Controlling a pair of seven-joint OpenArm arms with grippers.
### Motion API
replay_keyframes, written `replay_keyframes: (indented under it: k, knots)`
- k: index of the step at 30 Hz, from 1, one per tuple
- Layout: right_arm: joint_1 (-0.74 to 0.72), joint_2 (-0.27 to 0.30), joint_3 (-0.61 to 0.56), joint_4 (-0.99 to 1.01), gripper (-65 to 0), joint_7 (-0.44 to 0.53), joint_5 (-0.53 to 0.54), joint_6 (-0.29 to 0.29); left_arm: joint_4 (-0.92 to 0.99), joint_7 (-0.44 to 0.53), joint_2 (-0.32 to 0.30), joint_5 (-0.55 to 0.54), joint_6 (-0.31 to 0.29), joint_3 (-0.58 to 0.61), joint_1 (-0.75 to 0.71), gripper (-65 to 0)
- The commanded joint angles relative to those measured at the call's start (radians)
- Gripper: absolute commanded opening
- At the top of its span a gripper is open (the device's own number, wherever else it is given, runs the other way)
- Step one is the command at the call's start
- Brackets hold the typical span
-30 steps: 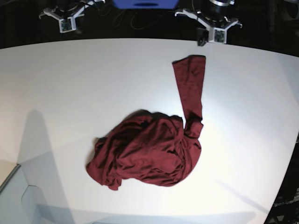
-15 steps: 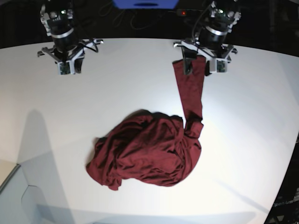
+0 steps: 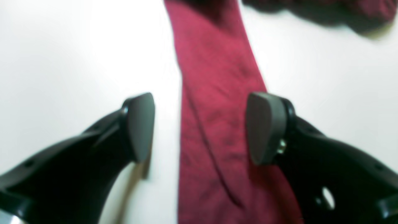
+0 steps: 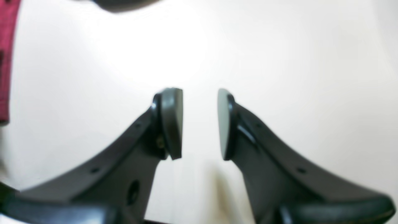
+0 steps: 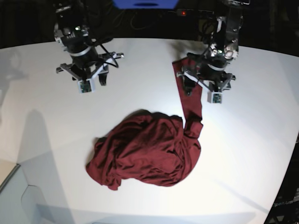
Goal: Layout the t-shirt on the table in an organized manner, then fold the t-shirt properly
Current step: 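Lower the left gripper onto the stretched maroon sleeve and grasp it, then drag the grasped sleeve outward with the left gripper, stretching the shirt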
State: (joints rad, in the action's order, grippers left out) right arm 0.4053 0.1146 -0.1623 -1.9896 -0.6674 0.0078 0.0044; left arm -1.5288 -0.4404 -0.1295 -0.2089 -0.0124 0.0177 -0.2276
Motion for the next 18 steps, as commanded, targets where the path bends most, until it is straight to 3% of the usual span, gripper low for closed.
replay_keyframes:
  k: [1,3,5,6,9,11,13,15,18]
  knots:
    - [-0.003,0.001,0.000,-0.017,-45.6,0.021,-0.002,0.001,0.029,-0.025,-0.009,-0.011,0.001,0.017,0.017,-20.1]
    - [-0.003,0.000,0.000,-0.017,-45.6,0.021,-0.002,0.001,0.061,-0.025,-0.017,-0.010,0.001,0.035,0.026,-21.2]
    - [-0.003,0.000,0.000,-0.017,-45.7,0.022,-0.002,0.001,0.069,-0.024,-0.032,-0.019,-0.001,0.035,0.027,-29.2]
    - [-0.003,0.000,0.000,-0.017,-45.7,0.022,-0.002,0.001,0.066,-0.024,-0.034,-0.019,-0.001,0.034,0.026,-35.3]
    - [-0.015,0.000,0.000,-0.017,-45.7,0.022,-0.002,0.001,0.064,-0.028,-0.035,-0.011,0.001,0.020,0.026,-62.7]
    - [-0.018,0.000,0.000,-0.017,-45.7,0.021,-0.002,0.001,0.067,-0.033,-0.054,-0.016,0.001,-0.020,0.024,-65.0]
    - [-0.021,0.000,-0.001,-0.017,-45.7,0.021,-0.002,0.001,0.073,-0.028,-0.063,-0.016,0.001,-0.072,0.024,-60.7]
    - [-0.022,0.000,-0.001,-0.015,-45.7,0.021,-0.002,0.001,0.073,-0.027,-0.068,-0.017,0.001,-0.141,0.029,-63.3]
    - [-0.022,0.000,-0.001,-0.017,-45.7,0.021,-0.002,0.001,0.067,-0.031,-0.077,-0.010,0.001,-0.313,0.055,-64.6]
